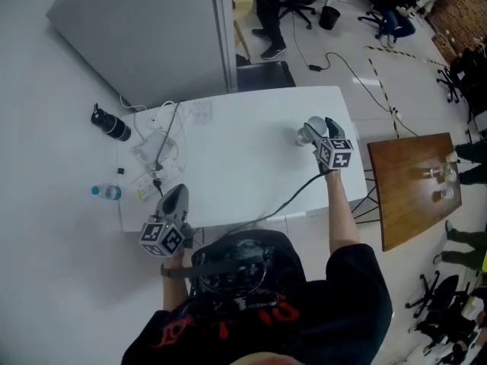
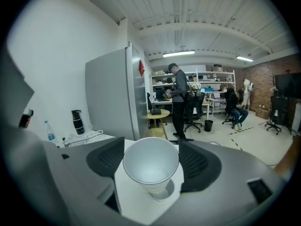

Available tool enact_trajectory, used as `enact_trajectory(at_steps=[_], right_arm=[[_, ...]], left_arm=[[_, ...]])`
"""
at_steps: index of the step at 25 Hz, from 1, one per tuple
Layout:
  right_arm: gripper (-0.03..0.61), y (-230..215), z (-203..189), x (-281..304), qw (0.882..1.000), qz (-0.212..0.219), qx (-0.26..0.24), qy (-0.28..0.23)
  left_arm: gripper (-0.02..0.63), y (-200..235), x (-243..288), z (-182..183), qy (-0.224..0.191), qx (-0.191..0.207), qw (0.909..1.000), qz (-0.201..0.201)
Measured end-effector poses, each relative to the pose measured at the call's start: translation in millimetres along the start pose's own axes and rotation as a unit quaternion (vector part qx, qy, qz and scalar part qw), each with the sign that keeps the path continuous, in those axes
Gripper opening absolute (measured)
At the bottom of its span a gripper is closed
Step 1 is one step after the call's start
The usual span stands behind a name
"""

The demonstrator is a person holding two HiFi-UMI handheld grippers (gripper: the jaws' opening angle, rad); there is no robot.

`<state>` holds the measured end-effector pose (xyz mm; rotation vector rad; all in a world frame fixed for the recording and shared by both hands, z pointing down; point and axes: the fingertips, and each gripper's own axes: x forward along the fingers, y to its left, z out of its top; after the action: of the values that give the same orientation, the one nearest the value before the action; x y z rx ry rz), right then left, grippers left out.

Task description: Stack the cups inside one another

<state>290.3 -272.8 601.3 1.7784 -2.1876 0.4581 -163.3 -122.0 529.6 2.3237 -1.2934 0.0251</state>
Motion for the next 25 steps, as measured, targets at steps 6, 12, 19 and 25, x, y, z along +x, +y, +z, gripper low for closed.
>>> enact_trajectory(at_steps=[6, 12, 19, 25], right_arm=[[0.373, -19.0, -34.8, 34.4, 0.999, -0.011, 0.015, 0.037], [0.373, -24.2, -62.2, 52.0, 0.997, -0.017, 0.009, 0.068], [0.379, -25.8, -83.6, 59.9, 0.996, -0.015, 0.016, 0.09], [0.39, -21.1, -87.1, 55.0, 0.996, -0.013, 0.033, 0.085]], left_arm=[[0.002, 6.7, -5.7, 2.8, -0.005, 0.0, 0.9998, 0.021], [0.002, 6.4, -8.1, 1.5, -0.005, 0.001, 0.9996, 0.029], [0.002, 2.3, -9.7, 0.0, -0.005, 0.0, 0.9995, 0.032], [0.002, -3.1, -6.2, 2.3, -0.004, -0.001, 0.9997, 0.023]])
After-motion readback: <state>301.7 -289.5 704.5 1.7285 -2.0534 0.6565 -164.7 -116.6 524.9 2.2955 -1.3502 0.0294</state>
